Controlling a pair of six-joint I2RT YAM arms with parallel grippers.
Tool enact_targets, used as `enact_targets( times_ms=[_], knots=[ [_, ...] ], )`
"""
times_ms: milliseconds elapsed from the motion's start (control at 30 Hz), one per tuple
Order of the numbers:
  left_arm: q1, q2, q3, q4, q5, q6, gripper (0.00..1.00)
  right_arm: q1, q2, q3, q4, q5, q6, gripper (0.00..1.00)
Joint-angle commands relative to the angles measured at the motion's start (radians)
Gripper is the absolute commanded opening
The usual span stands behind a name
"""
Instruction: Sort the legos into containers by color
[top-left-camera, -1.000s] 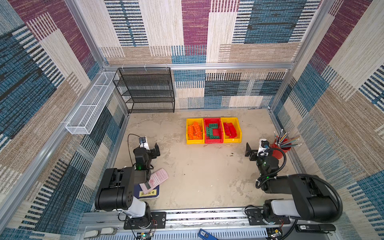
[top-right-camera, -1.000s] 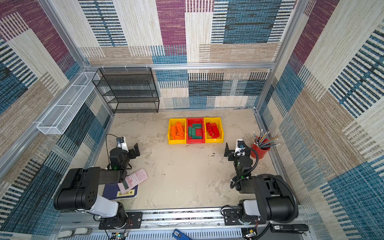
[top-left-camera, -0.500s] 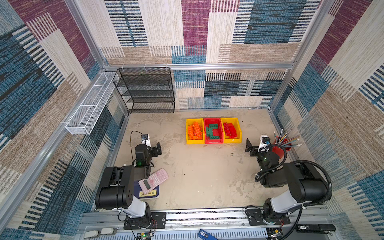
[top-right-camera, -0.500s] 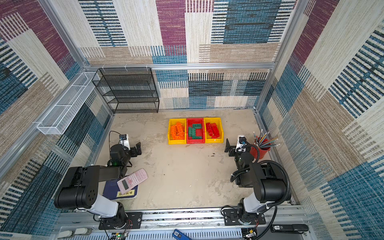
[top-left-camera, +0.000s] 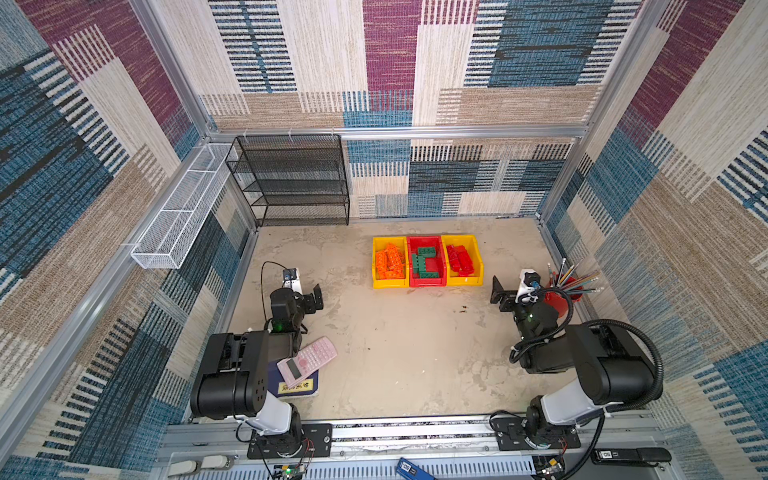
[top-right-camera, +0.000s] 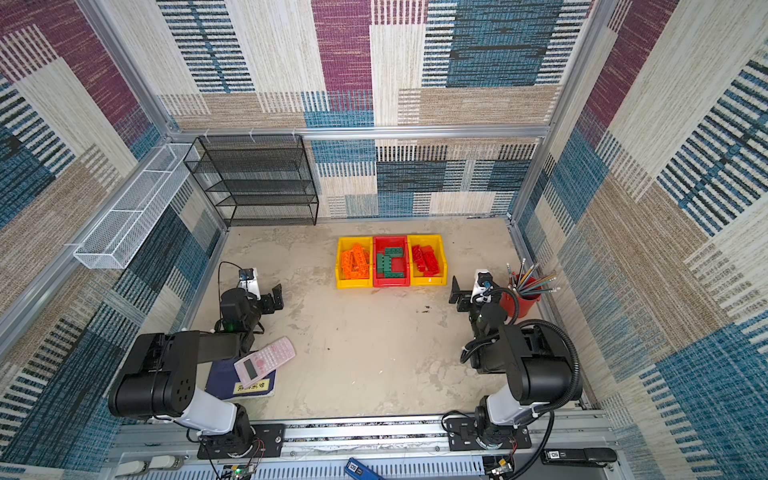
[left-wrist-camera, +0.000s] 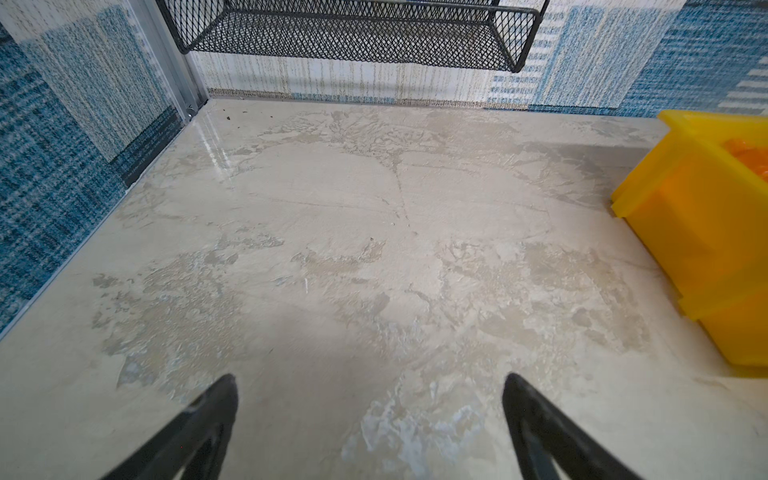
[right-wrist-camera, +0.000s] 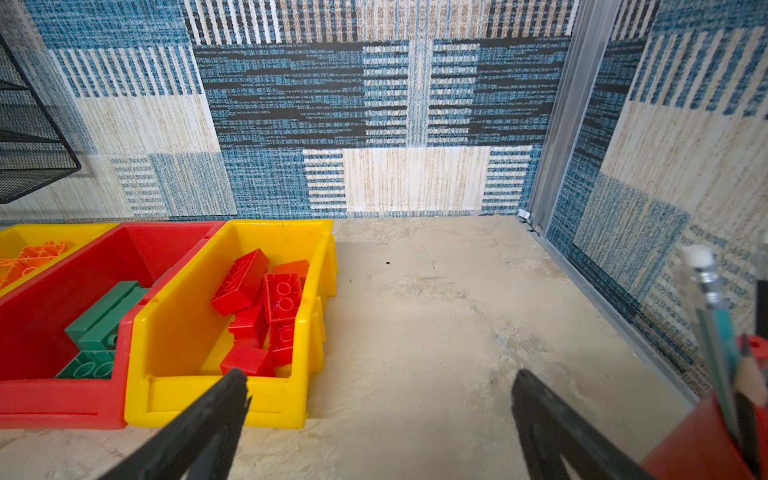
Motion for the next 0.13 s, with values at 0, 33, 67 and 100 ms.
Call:
enact_targets(
  times_ms=[0,33,67,100],
  knots=[
    [0.002,-0.001,0.009,-0.001,0.006,0.017,1.0,0.001,-0.001,-0.003,0.029,-0.006,0.008,1.0],
    [0.003,-0.001,0.011,-0.002,0.005,0.017,1.0,0.001,-0.001,-0.003,0.033,-0.006,0.008,1.0],
    [0.002,0.0,0.01,0.0,0.006,0.017,1.0,0.001,-0.002,-0.005,0.032,-0.006,0.008,1.0],
    [0.002,0.0,0.01,-0.001,0.005,0.017,1.0,0.001,-0.002,-0.004,0.035,-0.007,0.008,1.0]
  ],
)
